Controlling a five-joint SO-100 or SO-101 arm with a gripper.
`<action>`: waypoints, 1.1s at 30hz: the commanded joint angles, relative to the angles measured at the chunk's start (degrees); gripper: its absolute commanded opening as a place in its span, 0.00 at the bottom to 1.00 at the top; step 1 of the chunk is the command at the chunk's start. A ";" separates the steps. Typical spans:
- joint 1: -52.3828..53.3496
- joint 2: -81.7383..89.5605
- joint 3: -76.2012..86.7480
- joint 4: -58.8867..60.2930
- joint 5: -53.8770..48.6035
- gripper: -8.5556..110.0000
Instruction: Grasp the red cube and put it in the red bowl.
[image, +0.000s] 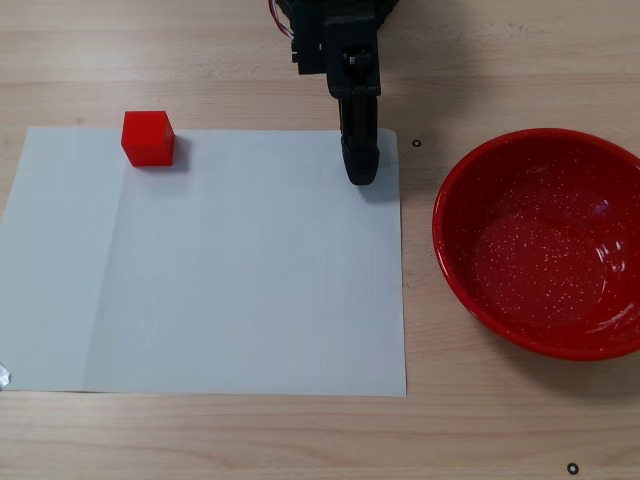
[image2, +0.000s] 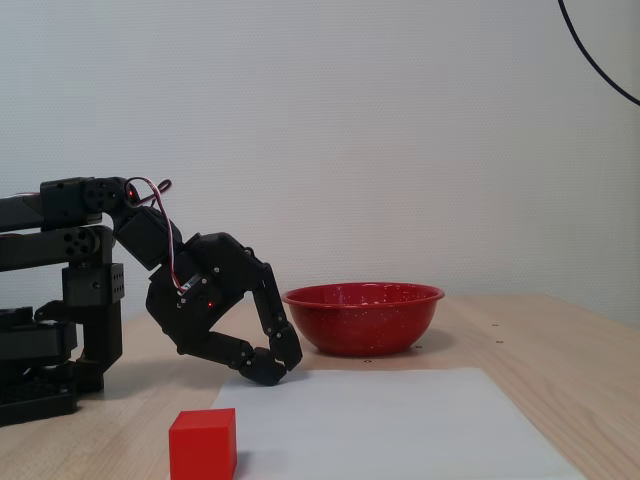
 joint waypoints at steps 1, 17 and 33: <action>0.53 0.26 0.26 0.09 0.97 0.07; 0.62 0.26 0.26 0.09 1.14 0.07; -0.09 -2.55 -2.64 -0.18 1.49 0.07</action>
